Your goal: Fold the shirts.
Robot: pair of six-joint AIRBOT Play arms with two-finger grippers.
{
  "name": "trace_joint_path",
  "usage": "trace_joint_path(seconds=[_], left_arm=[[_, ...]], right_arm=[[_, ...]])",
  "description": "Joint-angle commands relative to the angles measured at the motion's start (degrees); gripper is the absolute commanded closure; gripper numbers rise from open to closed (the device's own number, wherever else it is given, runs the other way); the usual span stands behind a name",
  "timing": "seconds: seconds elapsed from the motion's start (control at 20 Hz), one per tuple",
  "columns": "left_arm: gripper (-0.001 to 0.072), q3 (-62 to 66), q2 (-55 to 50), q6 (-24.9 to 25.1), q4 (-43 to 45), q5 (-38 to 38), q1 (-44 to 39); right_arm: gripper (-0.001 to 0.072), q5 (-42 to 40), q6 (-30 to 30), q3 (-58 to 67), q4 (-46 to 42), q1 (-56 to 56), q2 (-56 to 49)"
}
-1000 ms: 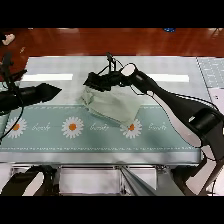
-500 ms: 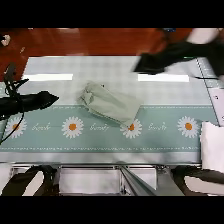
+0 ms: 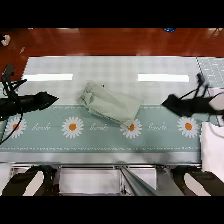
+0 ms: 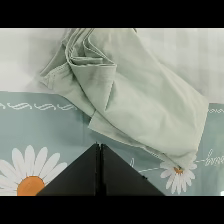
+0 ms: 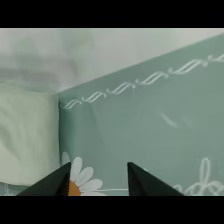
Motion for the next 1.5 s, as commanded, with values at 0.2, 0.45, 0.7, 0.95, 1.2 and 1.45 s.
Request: trace_joint_path(seconds=[0.2, 0.45, 0.7, 0.95, 1.2, 1.45], left_arm=[[0.0685, -0.04, 0.02, 0.02, -0.2, -2.08, 0.04], [0.0685, -0.02, 0.0, 0.0, -0.22, -2.03, 0.04], [0.0685, -0.04, 0.0, 0.0, -0.22, -1.99, 0.04], [0.0685, -0.04, 0.0, 0.02, -0.2, -1.95, 0.04], [0.0685, -0.04, 0.0, 0.02, -0.17, -0.92, 0.04], [0.0686, -0.04, 0.0, 0.02, -0.17, -1.53, 0.04]], right_arm=[[0.029, -11.54, -17.07, -7.5, 31.56, 12.0, -17.03], [0.0294, -11.08, -26.47, -1.86, 43.82, 15.43, -25.11], [0.0506, -9.16, -26.64, 5.2, 43.82, 15.69, -29.07], [0.0682, -1.03, -28.41, 19.37, 35.28, 15.65, -29.24], [0.0682, 8.5, -13.35, 43.3, 12.17, 14.91, -29.24], [0.0682, 20.74, -3.52, 63.14, 1.53, 9.18, -29.22]])
